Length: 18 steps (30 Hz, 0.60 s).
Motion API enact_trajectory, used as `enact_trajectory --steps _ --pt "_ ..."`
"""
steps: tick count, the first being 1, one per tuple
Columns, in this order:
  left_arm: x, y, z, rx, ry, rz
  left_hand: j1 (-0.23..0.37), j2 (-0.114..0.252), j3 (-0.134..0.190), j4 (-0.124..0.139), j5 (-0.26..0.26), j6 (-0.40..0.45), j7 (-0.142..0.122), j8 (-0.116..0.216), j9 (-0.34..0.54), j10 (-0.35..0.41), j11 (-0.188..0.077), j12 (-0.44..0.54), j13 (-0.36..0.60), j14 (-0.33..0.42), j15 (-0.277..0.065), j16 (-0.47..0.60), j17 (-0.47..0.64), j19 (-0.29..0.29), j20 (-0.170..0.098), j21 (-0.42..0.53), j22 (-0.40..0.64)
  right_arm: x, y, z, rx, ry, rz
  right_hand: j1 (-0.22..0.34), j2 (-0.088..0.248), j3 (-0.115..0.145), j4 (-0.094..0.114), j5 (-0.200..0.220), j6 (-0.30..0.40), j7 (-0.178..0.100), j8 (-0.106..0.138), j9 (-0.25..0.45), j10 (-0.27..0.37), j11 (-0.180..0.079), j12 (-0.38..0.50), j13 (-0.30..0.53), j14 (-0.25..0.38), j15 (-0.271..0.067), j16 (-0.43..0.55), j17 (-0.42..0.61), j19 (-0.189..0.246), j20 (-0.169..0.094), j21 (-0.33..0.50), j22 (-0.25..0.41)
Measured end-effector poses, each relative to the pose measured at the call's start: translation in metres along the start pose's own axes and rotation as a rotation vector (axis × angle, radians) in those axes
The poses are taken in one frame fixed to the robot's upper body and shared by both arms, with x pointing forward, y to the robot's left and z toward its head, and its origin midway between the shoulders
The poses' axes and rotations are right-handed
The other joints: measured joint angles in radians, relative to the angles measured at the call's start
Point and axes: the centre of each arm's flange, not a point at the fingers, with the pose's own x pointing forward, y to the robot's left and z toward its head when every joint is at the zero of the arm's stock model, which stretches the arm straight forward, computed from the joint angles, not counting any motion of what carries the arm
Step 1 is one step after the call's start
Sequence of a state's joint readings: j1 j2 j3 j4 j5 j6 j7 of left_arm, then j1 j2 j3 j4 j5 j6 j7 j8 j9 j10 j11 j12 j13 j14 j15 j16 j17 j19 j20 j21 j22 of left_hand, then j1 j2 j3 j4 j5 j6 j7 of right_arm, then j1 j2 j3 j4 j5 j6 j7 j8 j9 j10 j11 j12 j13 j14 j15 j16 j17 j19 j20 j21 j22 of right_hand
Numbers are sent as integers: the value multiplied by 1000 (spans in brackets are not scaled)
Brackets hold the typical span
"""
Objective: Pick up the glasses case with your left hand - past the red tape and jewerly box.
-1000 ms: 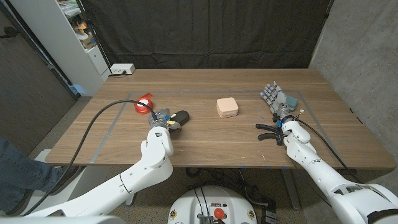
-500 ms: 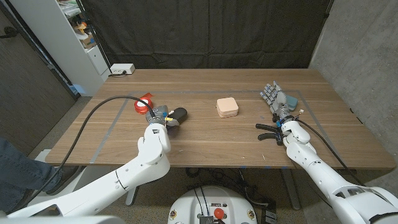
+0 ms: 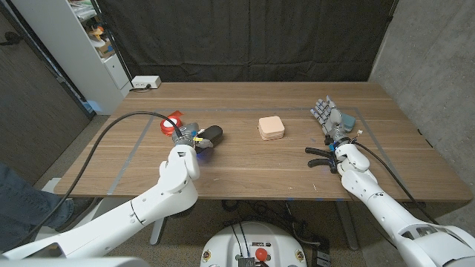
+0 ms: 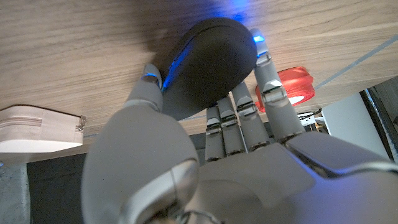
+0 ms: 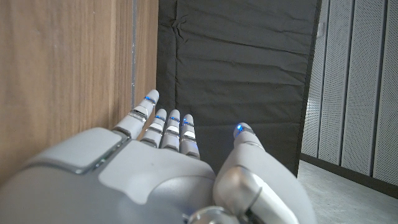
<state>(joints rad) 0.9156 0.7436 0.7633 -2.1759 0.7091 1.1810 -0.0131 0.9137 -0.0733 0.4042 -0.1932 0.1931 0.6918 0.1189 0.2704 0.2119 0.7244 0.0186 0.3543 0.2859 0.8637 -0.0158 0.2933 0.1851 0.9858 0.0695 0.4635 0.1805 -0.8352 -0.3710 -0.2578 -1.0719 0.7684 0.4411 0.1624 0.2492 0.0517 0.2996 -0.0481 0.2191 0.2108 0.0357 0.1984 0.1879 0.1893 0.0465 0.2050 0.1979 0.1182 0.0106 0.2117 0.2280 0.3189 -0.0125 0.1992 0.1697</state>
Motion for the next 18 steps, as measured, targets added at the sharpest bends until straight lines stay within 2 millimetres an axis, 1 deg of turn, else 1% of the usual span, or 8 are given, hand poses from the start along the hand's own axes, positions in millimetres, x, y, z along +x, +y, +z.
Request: enact_trajectory --steps 14,18 --pt "-2 14 0 1 -21 19 0 0 0 0 -2 6 2 -1 0 6 -2 0 5 4 3 -2 4 0 0 0 0 -1 3 3 -2 -7 -4 0 0 0 0 0 0 0 0 0 0 0 0 0 0 0 0 0 0 0 0 0" --pt "-3 19 0 -1 -26 25 0 0 0 0 -3 6 2 -2 -1 6 -2 -3 5 4 3 -2 4 0 0 0 0 -1 4 4 -3 -10 -5 0 0 -3 -3 0 0 0 0 0 0 0 0 0 0 0 0 0 0 0 0 0"
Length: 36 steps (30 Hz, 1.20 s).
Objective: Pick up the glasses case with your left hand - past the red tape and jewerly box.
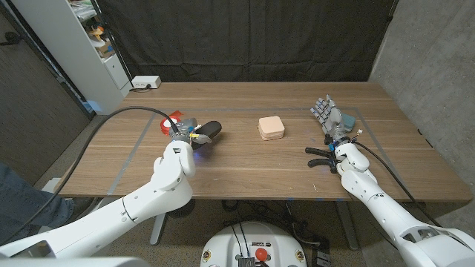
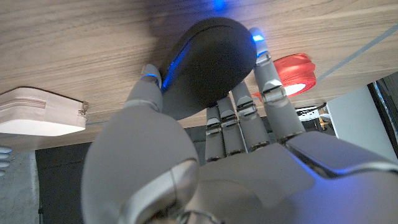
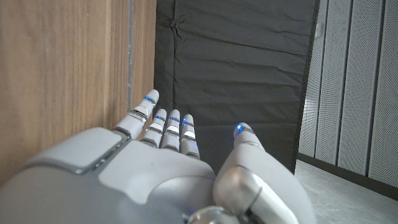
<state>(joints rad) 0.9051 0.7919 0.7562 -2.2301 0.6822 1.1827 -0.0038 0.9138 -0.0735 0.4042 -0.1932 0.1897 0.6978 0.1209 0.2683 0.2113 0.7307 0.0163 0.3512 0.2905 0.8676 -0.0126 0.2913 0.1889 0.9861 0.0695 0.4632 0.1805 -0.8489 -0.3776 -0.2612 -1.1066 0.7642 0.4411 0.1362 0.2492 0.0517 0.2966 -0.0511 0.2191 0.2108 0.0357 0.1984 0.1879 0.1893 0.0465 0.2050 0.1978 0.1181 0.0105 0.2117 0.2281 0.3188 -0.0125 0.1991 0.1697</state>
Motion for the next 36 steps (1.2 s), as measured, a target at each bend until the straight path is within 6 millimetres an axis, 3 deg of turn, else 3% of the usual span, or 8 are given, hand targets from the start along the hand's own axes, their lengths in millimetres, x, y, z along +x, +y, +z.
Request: enact_trajectory --steps 36 --pt "-9 37 2 19 -39 56 0 0 0 0 1 3 1 -10 0 -4 0 -8 9 5 5 -5 4 0 0 -1 0 1 8 10 -20 -16 -7 0 0 0 0 0 9 2 0 0 9 2 0 0 5 -5 0 0 7 0 0 0"
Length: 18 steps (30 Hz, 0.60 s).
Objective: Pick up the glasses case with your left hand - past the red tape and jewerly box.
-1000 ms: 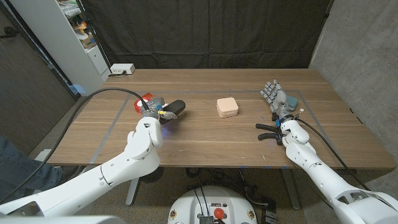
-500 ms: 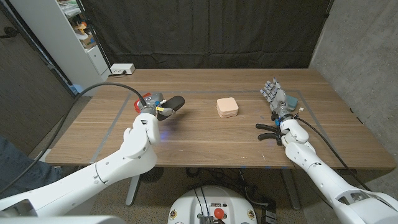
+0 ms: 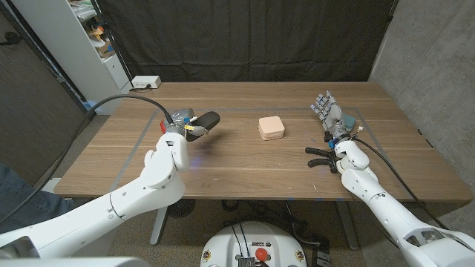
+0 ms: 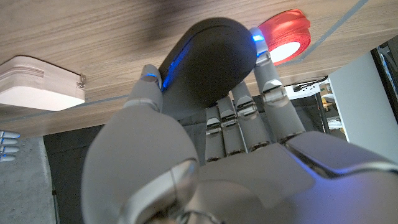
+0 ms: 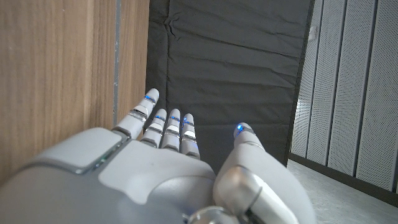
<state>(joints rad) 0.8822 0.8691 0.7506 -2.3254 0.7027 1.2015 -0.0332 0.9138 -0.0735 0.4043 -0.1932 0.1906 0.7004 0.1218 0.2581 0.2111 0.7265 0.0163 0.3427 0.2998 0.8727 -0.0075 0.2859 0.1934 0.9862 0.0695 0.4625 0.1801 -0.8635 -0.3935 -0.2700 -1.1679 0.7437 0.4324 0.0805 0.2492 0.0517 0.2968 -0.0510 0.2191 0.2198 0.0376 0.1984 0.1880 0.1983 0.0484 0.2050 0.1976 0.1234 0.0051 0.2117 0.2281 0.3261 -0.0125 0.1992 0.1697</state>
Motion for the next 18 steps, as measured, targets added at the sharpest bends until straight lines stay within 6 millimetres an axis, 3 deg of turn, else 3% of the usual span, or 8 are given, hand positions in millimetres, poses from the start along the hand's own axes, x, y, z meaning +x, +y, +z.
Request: enact_trajectory --steps 18 --pt "-3 16 1 6 -6 11 0 0 0 0 3 2 1 1 1 7 3 0 4 12 -2 -4 5 4 -3 4 0 -3 5 10 -8 -15 11 0 0 -3 -3 0 0 0 0 0 0 0 0 0 5 6 8 0 0 0 0 0"
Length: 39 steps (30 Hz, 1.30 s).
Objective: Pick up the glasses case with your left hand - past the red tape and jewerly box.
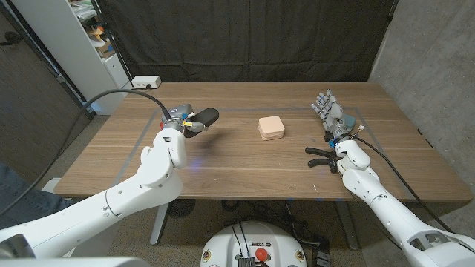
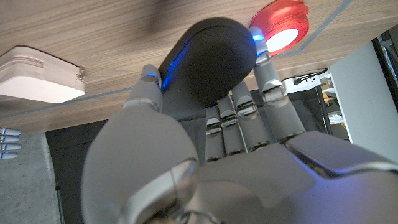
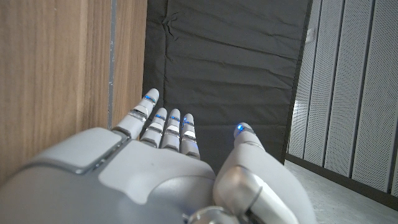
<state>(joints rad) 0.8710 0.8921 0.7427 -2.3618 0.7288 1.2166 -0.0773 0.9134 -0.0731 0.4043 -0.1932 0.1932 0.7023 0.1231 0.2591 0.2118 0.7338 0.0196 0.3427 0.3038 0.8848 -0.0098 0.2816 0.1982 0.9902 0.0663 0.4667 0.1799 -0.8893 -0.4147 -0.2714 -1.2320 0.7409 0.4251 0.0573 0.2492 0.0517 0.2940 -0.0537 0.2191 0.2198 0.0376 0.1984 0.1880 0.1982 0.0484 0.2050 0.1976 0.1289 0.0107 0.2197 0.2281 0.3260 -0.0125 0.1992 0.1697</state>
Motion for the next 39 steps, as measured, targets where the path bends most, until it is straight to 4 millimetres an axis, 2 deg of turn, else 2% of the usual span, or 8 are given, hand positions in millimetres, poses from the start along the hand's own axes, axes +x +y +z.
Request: enact_trajectory --steps 16,39 --pt "-6 16 0 -9 -11 13 -4 4 0 0 0 0 0 0 5 7 0 0 1 2 -2 -4 0 2 -5 0 0 -4 3 4 6 -10 2 0 0 0 0 0 0 0 0 0 4 -4 0 0 0 0 0 0 6 6 0 0" --pt "-16 51 7 15 -21 62 -4 4 0 0 0 4 4 -6 5 14 0 0 5 5 1 0 0 6 -8 -1 0 -9 1 7 10 -13 4 0 0 0 0 0 0 0 0 0 11 0 0 0 11 0 0 0 11 0 0 0"
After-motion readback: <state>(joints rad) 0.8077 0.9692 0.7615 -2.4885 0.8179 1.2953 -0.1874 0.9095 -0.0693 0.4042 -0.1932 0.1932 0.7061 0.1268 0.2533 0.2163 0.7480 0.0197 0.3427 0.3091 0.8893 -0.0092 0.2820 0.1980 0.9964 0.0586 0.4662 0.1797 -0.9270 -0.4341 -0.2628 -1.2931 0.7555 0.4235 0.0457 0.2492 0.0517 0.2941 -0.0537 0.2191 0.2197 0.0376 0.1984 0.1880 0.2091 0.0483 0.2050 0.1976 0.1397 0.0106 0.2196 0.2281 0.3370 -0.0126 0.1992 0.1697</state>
